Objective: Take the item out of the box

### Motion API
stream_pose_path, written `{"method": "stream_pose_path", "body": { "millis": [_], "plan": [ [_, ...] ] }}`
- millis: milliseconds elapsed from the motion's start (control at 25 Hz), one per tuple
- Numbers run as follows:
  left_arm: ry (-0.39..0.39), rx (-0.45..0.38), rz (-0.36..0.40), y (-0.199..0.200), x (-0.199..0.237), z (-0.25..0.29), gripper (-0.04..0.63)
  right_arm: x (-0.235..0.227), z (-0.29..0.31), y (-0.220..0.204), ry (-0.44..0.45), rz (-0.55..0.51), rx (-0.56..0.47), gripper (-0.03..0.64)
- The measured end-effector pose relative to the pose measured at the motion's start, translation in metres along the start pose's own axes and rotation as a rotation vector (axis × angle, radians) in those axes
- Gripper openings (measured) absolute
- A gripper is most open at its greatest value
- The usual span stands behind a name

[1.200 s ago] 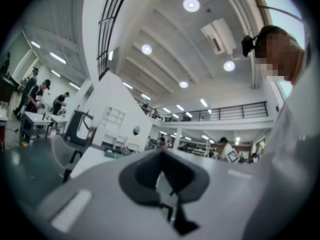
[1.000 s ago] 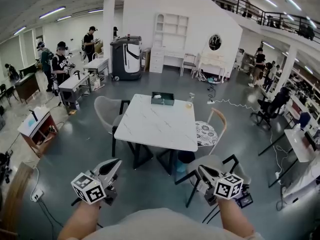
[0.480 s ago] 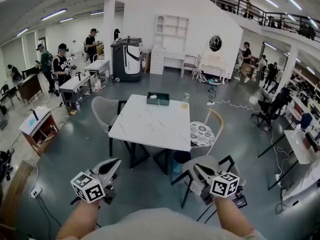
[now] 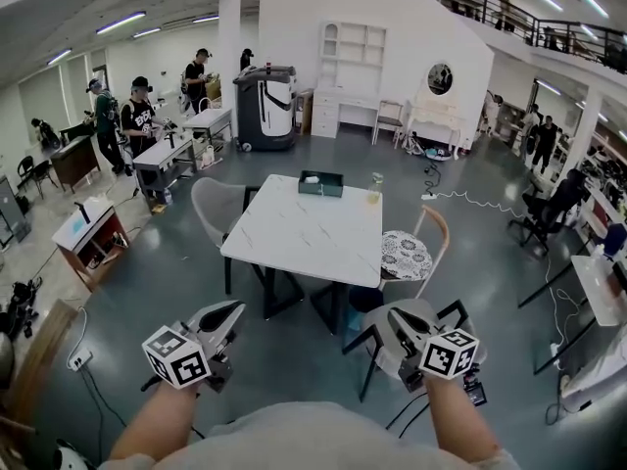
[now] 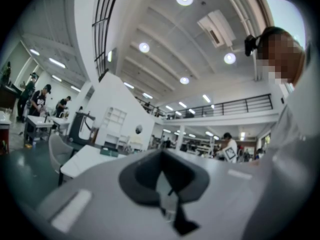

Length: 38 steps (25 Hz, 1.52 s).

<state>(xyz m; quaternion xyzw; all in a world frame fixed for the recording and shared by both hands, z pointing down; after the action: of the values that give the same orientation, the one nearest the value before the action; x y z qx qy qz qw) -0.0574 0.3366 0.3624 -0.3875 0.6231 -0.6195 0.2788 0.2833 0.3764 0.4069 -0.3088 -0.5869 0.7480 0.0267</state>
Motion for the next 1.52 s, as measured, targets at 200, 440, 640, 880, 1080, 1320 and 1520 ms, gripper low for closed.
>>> {"method": "stream_pose_path", "body": {
  "millis": [200, 440, 640, 880, 1080, 1320, 1520],
  "plan": [
    [0.011, 0.007, 0.004, -0.002, 0.007, -0.001, 0.003, 0.000, 0.018, 0.003, 0.027, -0.006, 0.001, 0.008],
    [0.004, -0.007, -0.014, -0.005, 0.040, 0.006, 0.004, -0.007, 0.053, 0.012, 0.010, -0.014, 0.006, 0.008],
    [-0.026, -0.013, -0.032, -0.011, 0.096, 0.029, 0.005, -0.015, 0.100, 0.027, -0.023, -0.028, 0.002, 0.008],
    [-0.084, -0.021, -0.048, -0.009, 0.201, 0.062, 0.004, -0.026, 0.193, 0.037, -0.069, -0.025, -0.013, 0.008],
    [-0.129, -0.011, -0.048, 0.003, 0.284, 0.091, 0.003, -0.032, 0.260, 0.051, -0.113, -0.019, -0.020, 0.008],
    [-0.201, -0.011, -0.043, 0.016, 0.347, 0.122, 0.003, -0.034, 0.316, 0.070, -0.154, -0.032, -0.026, 0.008],
    [-0.232, -0.013, -0.047, 0.019, 0.383, 0.133, 0.004, -0.038, 0.345, 0.082, -0.177, -0.039, -0.043, 0.008]
  ]
}}
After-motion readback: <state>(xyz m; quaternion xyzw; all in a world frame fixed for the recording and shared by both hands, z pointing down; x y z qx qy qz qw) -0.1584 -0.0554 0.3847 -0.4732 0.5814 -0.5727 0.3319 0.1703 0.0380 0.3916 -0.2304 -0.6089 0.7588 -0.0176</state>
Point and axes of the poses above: the fingertips, and each gripper's own axes: z forward along the fingers, x to its left, y out of its top, the point moved 3 cm from there along -z, backward along the fingers, and after that the axes turned 7 degrees about z, right-handed, at the moved point
